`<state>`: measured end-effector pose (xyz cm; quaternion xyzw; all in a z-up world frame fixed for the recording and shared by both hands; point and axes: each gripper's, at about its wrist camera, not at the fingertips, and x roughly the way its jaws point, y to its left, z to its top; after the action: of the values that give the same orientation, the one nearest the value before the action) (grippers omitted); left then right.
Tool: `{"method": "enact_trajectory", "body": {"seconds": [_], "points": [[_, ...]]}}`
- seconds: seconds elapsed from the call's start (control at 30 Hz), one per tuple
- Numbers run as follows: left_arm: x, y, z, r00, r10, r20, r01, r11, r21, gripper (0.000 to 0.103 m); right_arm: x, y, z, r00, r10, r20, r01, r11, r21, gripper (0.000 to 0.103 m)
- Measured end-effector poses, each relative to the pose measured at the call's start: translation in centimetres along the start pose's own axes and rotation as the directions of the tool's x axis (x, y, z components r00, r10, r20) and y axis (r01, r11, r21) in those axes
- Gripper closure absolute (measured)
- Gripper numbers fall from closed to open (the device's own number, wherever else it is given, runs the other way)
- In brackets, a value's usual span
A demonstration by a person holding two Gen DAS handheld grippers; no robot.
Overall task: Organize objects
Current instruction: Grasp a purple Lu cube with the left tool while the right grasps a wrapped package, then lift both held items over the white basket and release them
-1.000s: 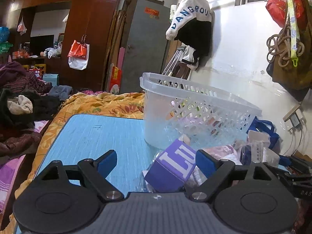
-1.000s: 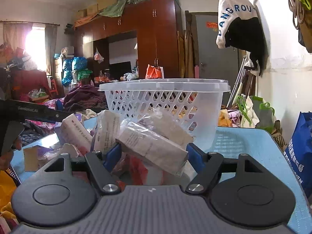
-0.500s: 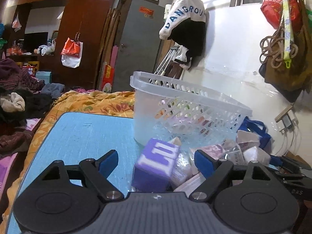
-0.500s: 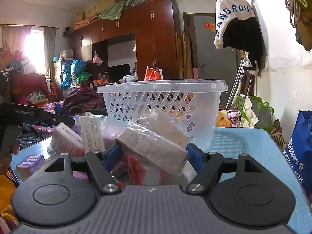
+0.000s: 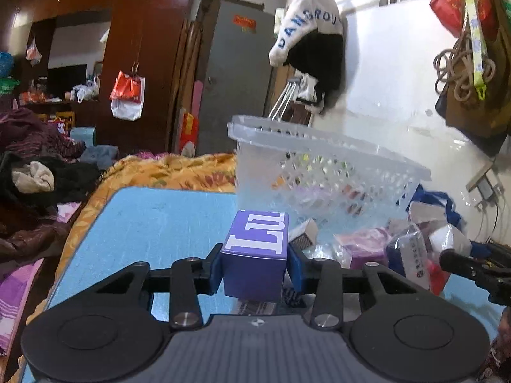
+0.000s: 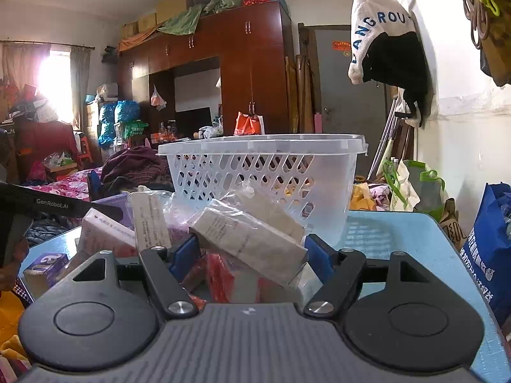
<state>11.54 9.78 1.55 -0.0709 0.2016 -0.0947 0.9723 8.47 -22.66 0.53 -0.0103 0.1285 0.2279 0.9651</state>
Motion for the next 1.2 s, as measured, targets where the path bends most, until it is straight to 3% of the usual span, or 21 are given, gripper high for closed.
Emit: {"method": "enact_trajectory", "body": {"seconds": [0.43, 0.63, 0.83, 0.93, 1.07, 1.1, 1.13, 1.17, 1.2], "points": [[-2.1, -0.4, 1.5, 0.994, -0.044, 0.101, 0.044, 0.999, 0.000, 0.058, -1.1, -1.2, 1.2, 0.998, -0.033, 0.047, 0.033, 0.999, 0.008, 0.028], [-2.0, -1.5, 5.6, 0.987, -0.087, 0.133, 0.086, 0.996, 0.015, 0.058, -0.7, -1.7, 4.2, 0.997, -0.037, 0.070, 0.037, 0.999, 0.005, 0.028], [3.1, -4.6, 12.0, 0.994, -0.063, 0.091, 0.058, 0.997, 0.055, 0.058, 4.2, -1.9, 10.0, 0.994, -0.078, 0.079, 0.079, 0.997, -0.017, 0.028], [6.3, -5.4, 13.1, 0.999, -0.037, 0.038, 0.034, 0.998, 0.057, 0.058, 7.5, -1.9, 11.0, 0.989, -0.140, 0.044, 0.142, 0.989, -0.045, 0.028], [8.8, -5.8, 13.3, 1.000, 0.000, 0.007, 0.000, 0.998, 0.063, 0.057, 10.1, -2.7, 10.8, 0.988, -0.153, -0.014, 0.153, 0.988, -0.034, 0.028], [9.0, -5.7, 13.4, 1.000, 0.000, 0.007, 0.000, 0.998, 0.063, 0.050, 10.4, -2.7, 10.8, 0.987, -0.160, -0.020, 0.160, 0.987, -0.033, 0.028], [9.2, -5.6, 13.4, 1.000, 0.000, 0.016, -0.001, 0.998, 0.055, 0.034, 10.5, -2.8, 10.7, 0.985, -0.169, -0.014, 0.169, 0.985, -0.034, 0.027], [9.3, -5.4, 13.4, 1.000, 0.002, 0.026, -0.003, 0.999, 0.045, 0.024, 10.5, -2.8, 10.7, 0.985, -0.173, -0.007, 0.173, 0.984, -0.038, 0.025], [9.2, -5.2, 13.5, 0.999, 0.002, 0.033, -0.003, 0.999, 0.034, 0.015, 10.5, -2.8, 10.7, 0.986, -0.169, -0.010, 0.168, 0.985, -0.043, 0.016]]}}
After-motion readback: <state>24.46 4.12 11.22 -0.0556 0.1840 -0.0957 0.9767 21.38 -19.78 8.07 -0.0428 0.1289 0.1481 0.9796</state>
